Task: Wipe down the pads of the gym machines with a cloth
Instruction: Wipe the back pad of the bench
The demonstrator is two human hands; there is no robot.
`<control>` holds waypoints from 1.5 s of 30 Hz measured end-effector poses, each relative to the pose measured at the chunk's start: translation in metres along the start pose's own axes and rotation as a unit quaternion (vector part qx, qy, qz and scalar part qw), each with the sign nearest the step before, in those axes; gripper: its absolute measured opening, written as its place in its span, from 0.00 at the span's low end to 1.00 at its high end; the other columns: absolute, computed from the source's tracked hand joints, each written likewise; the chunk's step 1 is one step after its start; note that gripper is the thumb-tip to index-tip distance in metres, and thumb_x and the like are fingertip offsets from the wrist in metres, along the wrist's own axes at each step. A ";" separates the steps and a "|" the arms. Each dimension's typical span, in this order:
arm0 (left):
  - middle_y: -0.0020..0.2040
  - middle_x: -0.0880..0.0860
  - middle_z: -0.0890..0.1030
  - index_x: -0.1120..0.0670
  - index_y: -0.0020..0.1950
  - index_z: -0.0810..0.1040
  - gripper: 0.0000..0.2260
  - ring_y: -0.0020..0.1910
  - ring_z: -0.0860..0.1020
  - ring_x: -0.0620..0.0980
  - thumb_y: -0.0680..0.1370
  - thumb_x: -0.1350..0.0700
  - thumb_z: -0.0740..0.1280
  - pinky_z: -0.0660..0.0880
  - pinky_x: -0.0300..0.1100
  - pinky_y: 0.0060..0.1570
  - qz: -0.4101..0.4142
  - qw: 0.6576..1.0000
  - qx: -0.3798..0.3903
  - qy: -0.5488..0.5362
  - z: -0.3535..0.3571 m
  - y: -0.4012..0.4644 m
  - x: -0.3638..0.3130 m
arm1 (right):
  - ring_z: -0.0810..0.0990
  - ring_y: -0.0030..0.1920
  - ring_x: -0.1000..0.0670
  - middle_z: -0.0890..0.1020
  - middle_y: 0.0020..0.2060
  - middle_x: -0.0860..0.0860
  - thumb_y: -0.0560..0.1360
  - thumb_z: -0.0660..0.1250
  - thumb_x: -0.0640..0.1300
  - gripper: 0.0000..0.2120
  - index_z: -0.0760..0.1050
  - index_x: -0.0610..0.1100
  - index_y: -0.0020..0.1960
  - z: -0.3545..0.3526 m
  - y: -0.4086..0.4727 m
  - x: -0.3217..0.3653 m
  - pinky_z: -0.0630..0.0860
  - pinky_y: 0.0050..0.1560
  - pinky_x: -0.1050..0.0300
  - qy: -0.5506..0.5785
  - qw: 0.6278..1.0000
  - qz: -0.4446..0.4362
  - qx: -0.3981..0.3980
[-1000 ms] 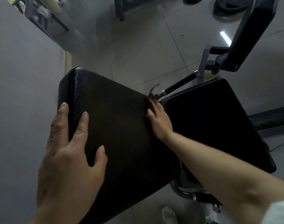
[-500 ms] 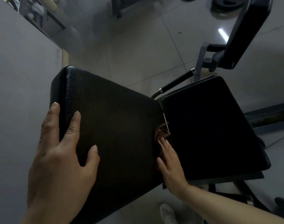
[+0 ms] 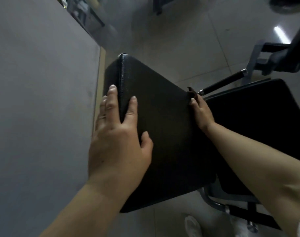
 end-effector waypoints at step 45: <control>0.76 0.60 0.34 0.45 0.76 0.38 0.31 0.75 0.34 0.62 0.78 0.36 0.45 0.38 0.70 0.67 0.033 0.918 0.130 0.372 0.035 -0.009 -0.064 | 0.68 0.66 0.56 0.68 0.69 0.56 0.81 0.52 0.59 0.23 0.61 0.56 0.74 -0.006 -0.185 -0.109 0.68 0.66 0.53 0.088 0.992 0.085 -0.027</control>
Point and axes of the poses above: each hand's wrist, its own y-axis towards the middle knuckle, its own z-axis out of the palm, x = y × z, the point moved 2 cm from there along y, towards the middle knuckle
